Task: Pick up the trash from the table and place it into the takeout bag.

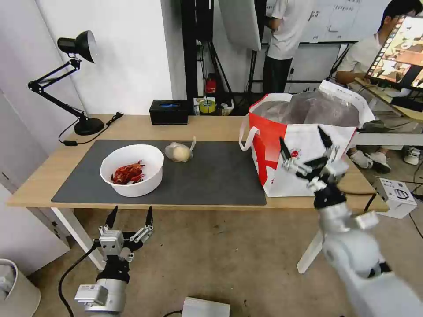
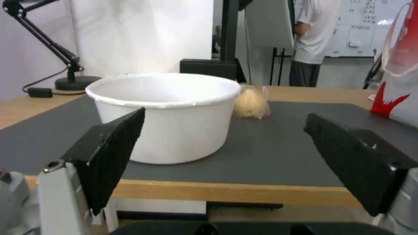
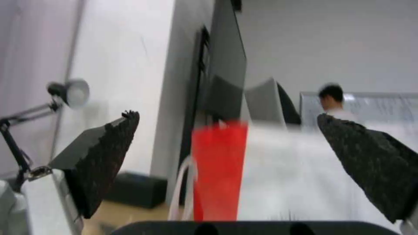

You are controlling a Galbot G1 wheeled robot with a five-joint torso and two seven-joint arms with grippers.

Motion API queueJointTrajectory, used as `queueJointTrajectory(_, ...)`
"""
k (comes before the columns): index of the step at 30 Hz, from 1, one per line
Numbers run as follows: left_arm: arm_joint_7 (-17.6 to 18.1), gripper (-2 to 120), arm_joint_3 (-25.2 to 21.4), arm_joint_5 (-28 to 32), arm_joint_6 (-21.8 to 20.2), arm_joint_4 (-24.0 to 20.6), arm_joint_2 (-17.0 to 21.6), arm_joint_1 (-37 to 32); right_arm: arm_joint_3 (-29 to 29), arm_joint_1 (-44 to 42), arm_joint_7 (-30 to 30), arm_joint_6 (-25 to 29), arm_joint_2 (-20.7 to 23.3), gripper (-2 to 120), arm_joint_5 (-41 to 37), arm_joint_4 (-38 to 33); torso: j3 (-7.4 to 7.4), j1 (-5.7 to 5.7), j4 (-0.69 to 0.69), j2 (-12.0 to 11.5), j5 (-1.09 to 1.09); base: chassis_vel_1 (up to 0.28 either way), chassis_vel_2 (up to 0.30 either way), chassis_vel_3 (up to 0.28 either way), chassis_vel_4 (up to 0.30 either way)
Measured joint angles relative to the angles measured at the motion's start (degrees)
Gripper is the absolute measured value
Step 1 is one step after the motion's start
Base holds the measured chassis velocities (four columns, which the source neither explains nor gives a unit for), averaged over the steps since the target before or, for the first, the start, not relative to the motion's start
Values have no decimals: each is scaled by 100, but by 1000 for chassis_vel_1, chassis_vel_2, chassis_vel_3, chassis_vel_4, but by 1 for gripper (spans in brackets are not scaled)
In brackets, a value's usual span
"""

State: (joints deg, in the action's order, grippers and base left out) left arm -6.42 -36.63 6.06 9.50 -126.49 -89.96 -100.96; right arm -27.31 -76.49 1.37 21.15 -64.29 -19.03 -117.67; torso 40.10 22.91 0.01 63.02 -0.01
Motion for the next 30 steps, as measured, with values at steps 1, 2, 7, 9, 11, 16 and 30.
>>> queueJointTrajectory(1, 0, 100, 0, 0, 0, 0, 0, 0, 0, 0, 0, 0, 0, 100, 0, 0, 0, 0, 0, 0, 0, 0, 0, 0, 0)
queueJointTrajectory(2, -1, 100, -1, 7, 1, 2, 1, -3, 0, -144, -53, -76, -91, 100, 87, -22, 0, 0, -1, 0, 0, 0, 0, 0, 0)
queueJointTrajectory(7, -11, 100, -2, 28, 4, 31, 25, -16, -24, -685, -217, -374, -318, 100, 504, -60, 0, 0, -1, 0, 0, 0, 0, 0, 0)
queueJointTrajectory(9, -14, 100, 9, 51, 4, 62, 51, -4, -29, -901, -256, -527, -400, 100, 707, -69, 0, 1, -1, 0, 0, 0, 0, 0, 0)
queueJointTrajectory(11, -16, 100, 17, 76, 4, 84, 73, 8, -22, -1000, -286, -611, -438, 100, 793, -69, 0, 1, -1, 0, 0, 0, 0, 0, 0)
queueJointTrajectory(16, -24, 100, 38, 109, -65, 95, 108, 34, 21, -1246, -314, -783, -570, 100, 982, -88, 0, 1, -1, 0, 0, 0, 0, 0, 0)
queueJointTrajectory(30, -33, 100, 37, 20, -300, 69, 235, 166, 348, -1650, -539, -1152, -938, 100, 1326, -208, 0, 0, -1, 0, -1, 0, 0, 0, 0)
